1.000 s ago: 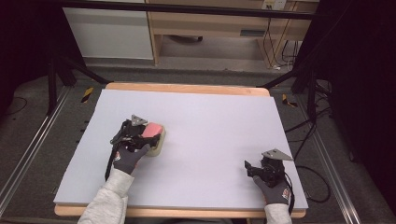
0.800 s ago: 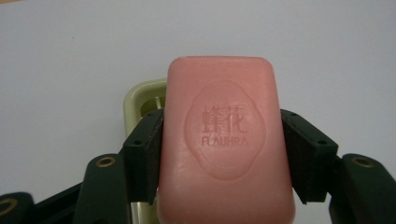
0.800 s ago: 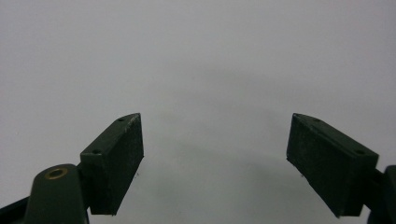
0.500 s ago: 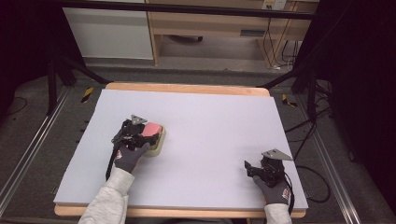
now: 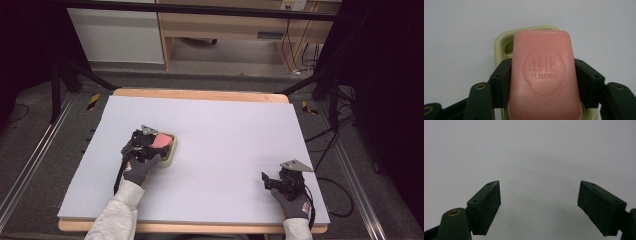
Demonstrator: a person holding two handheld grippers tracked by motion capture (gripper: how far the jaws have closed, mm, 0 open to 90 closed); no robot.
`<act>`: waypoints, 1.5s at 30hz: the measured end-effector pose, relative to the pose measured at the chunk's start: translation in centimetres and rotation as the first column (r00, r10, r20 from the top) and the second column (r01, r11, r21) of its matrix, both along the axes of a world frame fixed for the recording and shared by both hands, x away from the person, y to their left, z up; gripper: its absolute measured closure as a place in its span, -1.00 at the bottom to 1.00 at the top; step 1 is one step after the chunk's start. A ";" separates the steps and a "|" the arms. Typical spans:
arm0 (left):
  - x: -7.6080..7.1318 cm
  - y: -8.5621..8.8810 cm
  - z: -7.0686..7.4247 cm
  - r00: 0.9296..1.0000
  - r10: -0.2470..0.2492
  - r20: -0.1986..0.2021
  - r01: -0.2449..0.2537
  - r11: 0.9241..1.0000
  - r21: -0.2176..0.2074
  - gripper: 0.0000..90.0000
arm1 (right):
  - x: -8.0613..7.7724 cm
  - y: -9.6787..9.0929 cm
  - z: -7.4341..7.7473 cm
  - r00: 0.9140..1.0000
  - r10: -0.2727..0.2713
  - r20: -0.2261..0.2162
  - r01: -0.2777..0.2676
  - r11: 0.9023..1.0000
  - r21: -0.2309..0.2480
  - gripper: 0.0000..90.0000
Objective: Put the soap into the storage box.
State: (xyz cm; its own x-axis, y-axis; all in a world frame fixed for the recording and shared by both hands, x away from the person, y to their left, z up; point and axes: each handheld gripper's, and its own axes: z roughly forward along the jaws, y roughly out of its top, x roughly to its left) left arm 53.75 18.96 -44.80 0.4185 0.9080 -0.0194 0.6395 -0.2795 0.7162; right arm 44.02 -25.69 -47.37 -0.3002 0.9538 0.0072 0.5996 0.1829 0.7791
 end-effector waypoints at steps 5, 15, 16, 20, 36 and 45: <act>0.1 -0.1 -0.1 1.000 0.000 -0.003 0.000 1.000 0.002 -0.17 | 0.0 0.0 0.0 1.000 -0.001 0.000 0.001 1.000 0.001 -0.58; 0.2 -0.3 -0.5 1.000 0.003 -0.016 -0.002 1.000 0.011 -0.18 | 0.0 0.0 0.0 1.000 0.000 -0.001 0.000 1.000 0.002 -0.58; 0.2 -0.4 -0.6 1.000 0.002 -0.018 -0.002 1.000 0.016 -0.18 | 0.0 0.0 0.0 1.000 0.000 -0.001 0.000 1.000 0.002 -0.58; 0.2 -0.3 -0.6 1.000 0.002 -0.022 -0.001 1.000 0.009 -0.18 | 0.0 0.0 0.0 1.000 0.000 0.002 0.000 1.000 -0.003 -0.58; -0.8 0.2 0.9 1.000 -0.003 0.018 0.004 0.999 -0.039 -0.22 | 0.0 0.0 0.0 1.000 0.000 0.005 0.000 1.000 -0.002 -0.59; -1.9 0.6 1.8 0.999 -0.023 0.038 0.025 0.998 -0.052 -0.24 | -0.1 -0.1 0.1 1.000 -0.007 0.008 0.007 1.000 -0.002 -0.59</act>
